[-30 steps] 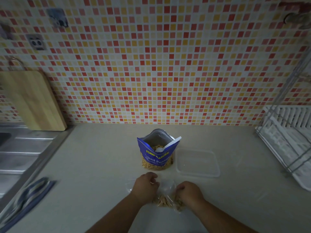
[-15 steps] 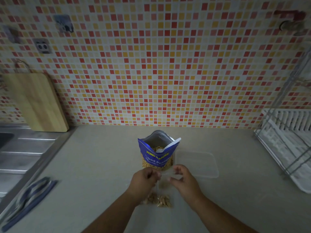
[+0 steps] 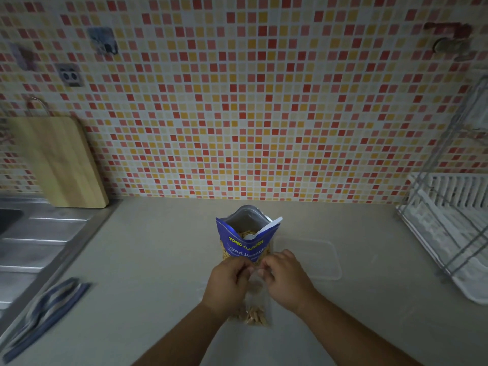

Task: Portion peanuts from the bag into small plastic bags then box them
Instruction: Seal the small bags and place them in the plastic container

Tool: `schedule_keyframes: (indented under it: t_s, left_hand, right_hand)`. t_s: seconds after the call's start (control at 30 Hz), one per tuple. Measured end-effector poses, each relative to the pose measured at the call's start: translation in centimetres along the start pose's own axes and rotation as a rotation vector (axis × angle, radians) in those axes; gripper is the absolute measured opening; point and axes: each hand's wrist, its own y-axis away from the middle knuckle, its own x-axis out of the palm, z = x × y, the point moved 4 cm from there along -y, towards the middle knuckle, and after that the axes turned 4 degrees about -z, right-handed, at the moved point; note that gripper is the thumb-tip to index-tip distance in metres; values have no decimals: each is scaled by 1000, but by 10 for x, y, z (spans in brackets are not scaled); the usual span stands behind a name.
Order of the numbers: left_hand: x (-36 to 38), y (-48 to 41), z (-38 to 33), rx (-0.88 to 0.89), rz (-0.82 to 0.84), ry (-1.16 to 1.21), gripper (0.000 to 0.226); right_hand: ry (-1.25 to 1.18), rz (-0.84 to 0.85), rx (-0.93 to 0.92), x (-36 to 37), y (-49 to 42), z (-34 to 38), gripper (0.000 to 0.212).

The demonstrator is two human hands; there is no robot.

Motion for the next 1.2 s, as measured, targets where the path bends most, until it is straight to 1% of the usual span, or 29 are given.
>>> schedule_keyframes:
  t_s: [0.2,0.3,0.4,0.47,0.53,0.6,0.67,0.7,0.77,0.87,0.93,1.07,1.13,1.2]
  left_hand:
    - [-11,0,2,-74,-102,47,11]
    - [-12,3,10,-121,-130,58,15]
    - [-14,6,16,-154,-132,70,9]
    - [-13,7,20,-187,-104,84,20]
    - [-12,6,22,-223,-46,113,16]
    - [-9,5,25,-264,38,106,17]
    - [-7,6,28,-380,109,144,19]
    - [-6,7,32,-455,128,177,18]
    - [-4,9,42,-583,141,229,17]
    - [-2,13,55,-710,161,231,19]
    - [0,15,58,-748,168,201,21]
    - [3,17,63,-791,160,210,21]
    - [5,16,66,-785,161,169,22]
    - [8,14,68,-760,179,113,21]
  right_hand:
    - [-43,18,47,-13,-4,-2,13]
    - [-76,37,64,-14,-1,-1,13]
    - [-107,74,110,-11,0,-2,13]
    - [-138,110,150,-7,-1,-3,13]
    - [-234,147,236,-3,0,-6,11]
    - [-369,186,379,1,3,-13,23]
    - [-411,226,515,8,8,-22,26]
    - [-382,256,558,13,10,-27,23]
    - [-214,356,611,26,14,-32,15]
    - [-23,423,720,45,23,-33,42]
    - [36,436,762,52,28,-29,49]
    - [75,429,776,64,35,-26,43]
    - [37,400,775,64,38,-26,38]
    - [-27,325,734,59,37,-26,26]
